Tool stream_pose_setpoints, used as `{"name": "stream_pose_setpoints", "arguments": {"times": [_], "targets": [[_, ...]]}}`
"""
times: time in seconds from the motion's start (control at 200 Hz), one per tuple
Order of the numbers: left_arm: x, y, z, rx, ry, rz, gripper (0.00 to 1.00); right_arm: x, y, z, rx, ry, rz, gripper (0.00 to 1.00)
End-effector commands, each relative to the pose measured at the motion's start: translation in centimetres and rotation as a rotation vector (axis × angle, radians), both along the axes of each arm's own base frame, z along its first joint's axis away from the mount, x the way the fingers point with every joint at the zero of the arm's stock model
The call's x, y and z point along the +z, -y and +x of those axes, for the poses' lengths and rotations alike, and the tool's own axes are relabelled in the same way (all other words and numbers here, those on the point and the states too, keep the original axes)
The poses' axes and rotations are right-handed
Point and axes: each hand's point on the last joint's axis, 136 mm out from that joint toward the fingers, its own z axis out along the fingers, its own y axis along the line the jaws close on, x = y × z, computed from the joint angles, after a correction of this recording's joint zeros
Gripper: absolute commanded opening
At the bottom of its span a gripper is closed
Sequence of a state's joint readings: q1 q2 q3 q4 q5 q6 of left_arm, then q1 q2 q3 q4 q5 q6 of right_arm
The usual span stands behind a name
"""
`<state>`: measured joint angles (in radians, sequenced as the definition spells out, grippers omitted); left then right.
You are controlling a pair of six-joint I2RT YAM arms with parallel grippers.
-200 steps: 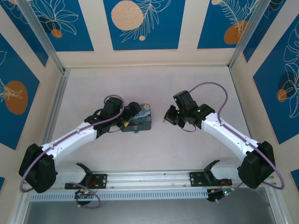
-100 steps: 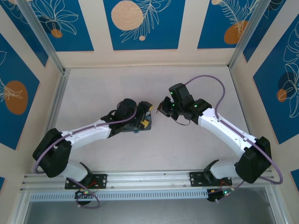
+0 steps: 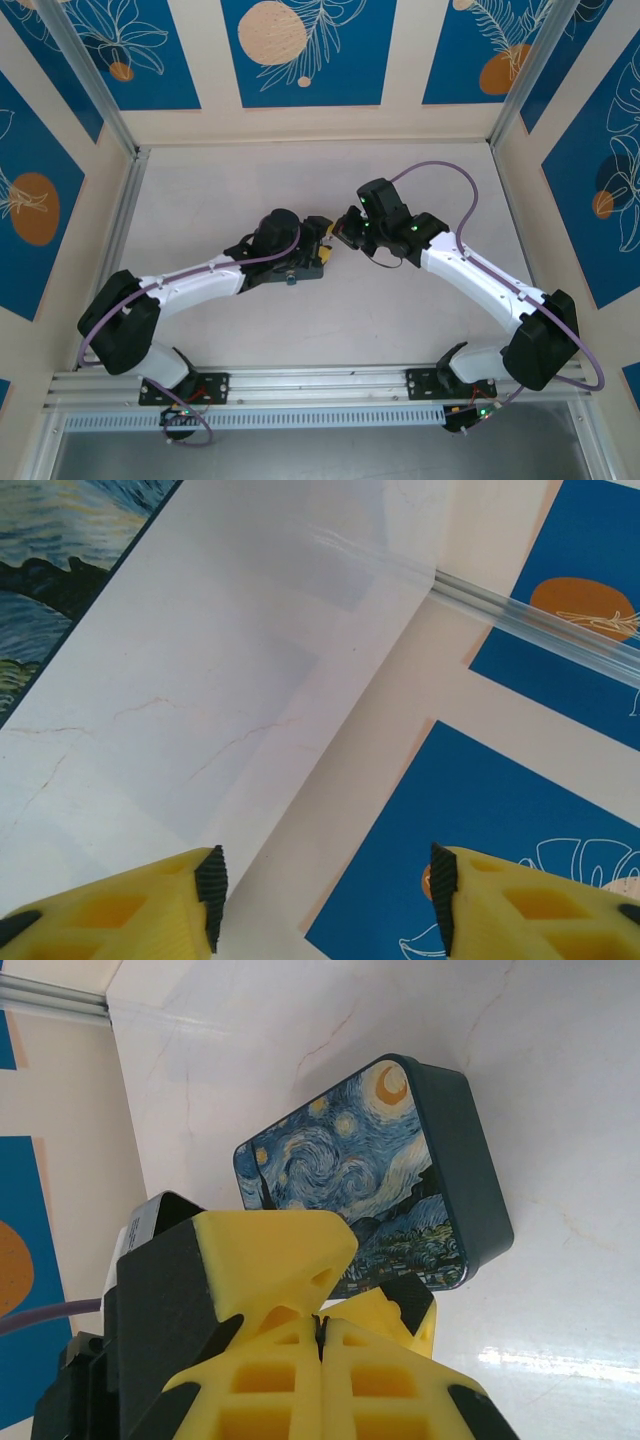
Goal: Unlock the padlock with the key
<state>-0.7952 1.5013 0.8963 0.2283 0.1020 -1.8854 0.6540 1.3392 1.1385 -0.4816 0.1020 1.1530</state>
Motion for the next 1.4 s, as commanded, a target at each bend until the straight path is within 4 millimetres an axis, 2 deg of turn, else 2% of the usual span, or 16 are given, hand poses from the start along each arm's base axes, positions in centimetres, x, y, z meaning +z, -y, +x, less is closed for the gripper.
{"name": "stream_pose_setpoints", "arguments": {"times": [0.0,0.515,0.935,1.04,1.085,1.155,1.2,1.33,1.395], "targets": [[0.5,0.1,0.1,0.018,0.015,-0.009,0.53,0.0,0.1,0.0,-0.019,0.005,0.001,0.0],[-0.7,-0.7,-0.2,0.036,-0.006,0.026,0.28,-0.8,0.8,-0.4,-0.032,-0.005,0.0,0.0],[-1.0,-0.7,-0.2,0.032,-0.01,0.04,0.0,-1.3,1.0,-0.5,-0.043,-0.012,0.003,0.0],[-0.9,-0.8,-0.1,0.026,0.013,0.057,0.0,-1.6,1.3,-0.7,-0.049,-0.02,-0.003,0.0],[-0.6,-0.8,0.0,0.015,0.04,0.078,0.0,-1.9,1.8,-1.0,-0.059,-0.028,-0.014,0.11],[0.5,-0.9,0.4,-0.023,0.119,0.137,0.0,-2.5,3.0,-1.6,-0.082,-0.035,-0.03,0.41],[1.4,-0.8,0.5,-0.066,0.185,0.192,0.0,-3.0,4.1,-2.0,-0.108,-0.042,-0.032,0.52],[4.3,-0.5,1.1,-0.21,0.431,0.383,0.0,-3.5,6.4,-2.7,-0.132,-0.012,0.026,0.54],[5.6,-0.3,1.4,-0.263,0.554,0.447,0.0,-2.4,6.8,-2.4,-0.109,0.06,0.089,0.52]]}}
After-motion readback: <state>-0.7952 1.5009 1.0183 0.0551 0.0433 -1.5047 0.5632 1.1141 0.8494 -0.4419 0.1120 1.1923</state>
